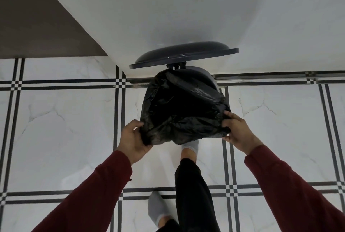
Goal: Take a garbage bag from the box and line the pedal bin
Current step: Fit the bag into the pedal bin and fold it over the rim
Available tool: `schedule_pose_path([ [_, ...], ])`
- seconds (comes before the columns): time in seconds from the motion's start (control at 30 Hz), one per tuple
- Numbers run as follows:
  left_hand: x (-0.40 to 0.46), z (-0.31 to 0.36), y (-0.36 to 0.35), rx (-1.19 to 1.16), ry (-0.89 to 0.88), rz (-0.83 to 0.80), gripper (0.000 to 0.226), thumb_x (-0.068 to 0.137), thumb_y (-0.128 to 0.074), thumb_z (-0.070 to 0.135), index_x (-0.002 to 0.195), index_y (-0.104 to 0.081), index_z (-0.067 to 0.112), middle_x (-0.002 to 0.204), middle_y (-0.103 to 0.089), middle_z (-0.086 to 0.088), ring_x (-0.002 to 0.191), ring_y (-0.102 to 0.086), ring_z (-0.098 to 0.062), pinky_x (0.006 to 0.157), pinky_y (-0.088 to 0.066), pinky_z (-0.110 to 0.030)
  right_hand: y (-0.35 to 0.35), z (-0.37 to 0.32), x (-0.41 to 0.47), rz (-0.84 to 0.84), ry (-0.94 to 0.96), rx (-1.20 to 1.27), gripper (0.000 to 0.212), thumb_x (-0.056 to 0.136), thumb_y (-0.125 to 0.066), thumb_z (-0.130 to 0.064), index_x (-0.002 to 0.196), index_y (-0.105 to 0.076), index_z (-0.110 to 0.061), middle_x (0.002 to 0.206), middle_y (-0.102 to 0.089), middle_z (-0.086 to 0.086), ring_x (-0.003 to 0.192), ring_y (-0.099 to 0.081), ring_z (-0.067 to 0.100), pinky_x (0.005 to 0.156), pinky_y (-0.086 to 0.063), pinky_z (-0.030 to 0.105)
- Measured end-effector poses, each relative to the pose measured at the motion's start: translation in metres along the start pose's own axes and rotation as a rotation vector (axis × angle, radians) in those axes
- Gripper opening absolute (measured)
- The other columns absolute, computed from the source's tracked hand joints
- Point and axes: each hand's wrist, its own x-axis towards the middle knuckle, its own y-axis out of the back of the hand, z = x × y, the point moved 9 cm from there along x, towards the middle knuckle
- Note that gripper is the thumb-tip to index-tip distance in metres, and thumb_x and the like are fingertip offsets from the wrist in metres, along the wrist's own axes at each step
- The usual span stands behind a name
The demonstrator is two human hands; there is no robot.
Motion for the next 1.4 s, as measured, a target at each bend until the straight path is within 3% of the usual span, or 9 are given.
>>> schedule_pose_path([
  [0.1, 0.010, 0.002, 0.015, 0.456, -0.082, 0.116, 0.037, 0.077, -0.052, -0.014, 0.108, -0.066, 0.000, 0.096, -0.072, -0.018, 0.086, -0.069, -0.032, 0.067, -0.054, -0.032, -0.003, 0.005, -0.001, -0.086, -0.029, -0.004, 0.071, 0.083, -0.041, 0.014, 0.137, -0.057, -0.029, 0.124, -0.067, 0.004, 0.103, -0.065, 0.025, 0.074, -0.056, 0.036],
  [0.23, 0.015, 0.021, 0.033, 0.964, -0.254, 0.382, 0.038, 0.062, -0.057, 0.002, 0.098, -0.066, 0.009, 0.083, -0.067, -0.008, 0.073, -0.058, -0.026, 0.061, -0.044, -0.029, -0.002, 0.007, 0.000, -0.117, 0.049, -0.222, 0.074, 0.086, -0.052, 0.015, 0.143, -0.051, -0.033, 0.118, -0.062, -0.004, 0.102, -0.059, 0.022, 0.087, -0.052, 0.042],
  [0.4, 0.015, 0.040, 0.044, 1.310, -0.312, 0.634, 0.010, 0.078, -0.061, 0.005, 0.082, -0.069, 0.010, 0.083, -0.067, -0.007, 0.083, -0.062, -0.029, 0.069, -0.048, -0.029, 0.019, -0.016, 0.009, 0.329, 0.271, -0.577, 0.038, 0.082, -0.074, -0.009, 0.115, -0.074, -0.027, 0.075, -0.062, -0.004, 0.063, -0.056, 0.015, 0.065, -0.048, 0.027],
  [0.6, 0.029, 0.010, 0.029, 0.184, -0.075, 0.329, 0.032, 0.089, -0.040, -0.009, 0.110, -0.062, 0.001, 0.100, -0.065, -0.017, 0.083, -0.064, -0.025, 0.075, -0.061, -0.031, -0.016, 0.007, 0.005, 0.051, -0.118, 0.351, 0.014, 0.086, -0.054, -0.020, 0.076, -0.063, -0.016, 0.070, -0.064, -0.001, 0.073, -0.065, 0.020, 0.086, -0.056, 0.043],
  [0.7, 0.024, 0.010, 0.008, -0.070, -0.127, 0.169, 0.047, 0.076, -0.030, -0.008, 0.109, -0.062, 0.001, 0.110, -0.067, -0.020, 0.104, -0.065, -0.037, 0.103, -0.053, -0.048, -0.017, 0.007, 0.007, 0.047, -0.133, 0.411, 0.010, 0.081, -0.058, -0.017, 0.074, -0.065, -0.017, 0.073, -0.059, 0.000, 0.076, -0.062, 0.021, 0.091, -0.051, 0.041],
  [0.83, 0.014, 0.000, 0.006, -0.286, -0.112, 0.083, 0.023, 0.068, -0.042, 0.003, 0.084, -0.057, 0.007, 0.108, -0.065, -0.020, 0.112, -0.064, -0.042, 0.105, -0.050, -0.054, -0.023, 0.018, 0.011, 0.052, -0.171, 0.469, 0.019, 0.085, -0.052, -0.011, 0.096, -0.067, -0.011, 0.083, -0.059, 0.003, 0.070, -0.057, 0.021, 0.075, -0.057, 0.033],
  [0.93, 0.016, -0.006, 0.012, -0.326, -0.120, 0.061, 0.009, 0.081, -0.053, 0.013, 0.088, -0.057, 0.009, 0.110, -0.067, -0.019, 0.120, -0.065, -0.040, 0.105, -0.050, -0.055, -0.026, 0.014, 0.011, 0.064, -0.171, 0.473, 0.021, 0.082, -0.055, -0.013, 0.099, -0.068, -0.015, 0.094, -0.062, 0.003, 0.086, -0.063, 0.024, 0.086, -0.057, 0.042],
  [1.2, 0.026, 0.002, 0.026, 0.225, -0.190, 0.357, 0.016, 0.102, -0.058, 0.013, 0.116, -0.067, 0.011, 0.115, -0.074, -0.013, 0.099, -0.073, -0.021, 0.067, -0.063, -0.027, -0.015, -0.018, 0.010, 0.148, 0.137, 0.224, 0.017, 0.090, -0.063, -0.016, 0.106, -0.065, -0.021, 0.088, -0.068, -0.002, 0.081, -0.062, 0.018, 0.063, -0.053, 0.030],
  [1.4, 0.030, 0.017, 0.011, 0.166, -0.178, 0.348, 0.026, 0.099, -0.047, 0.009, 0.119, -0.064, 0.013, 0.105, -0.072, -0.010, 0.098, -0.070, -0.027, 0.079, -0.058, -0.037, -0.008, -0.017, 0.027, 0.195, 0.033, 0.146, 0.015, 0.095, -0.056, -0.017, 0.107, -0.065, -0.013, 0.089, -0.069, 0.002, 0.078, -0.066, 0.018, 0.065, -0.056, 0.032],
])
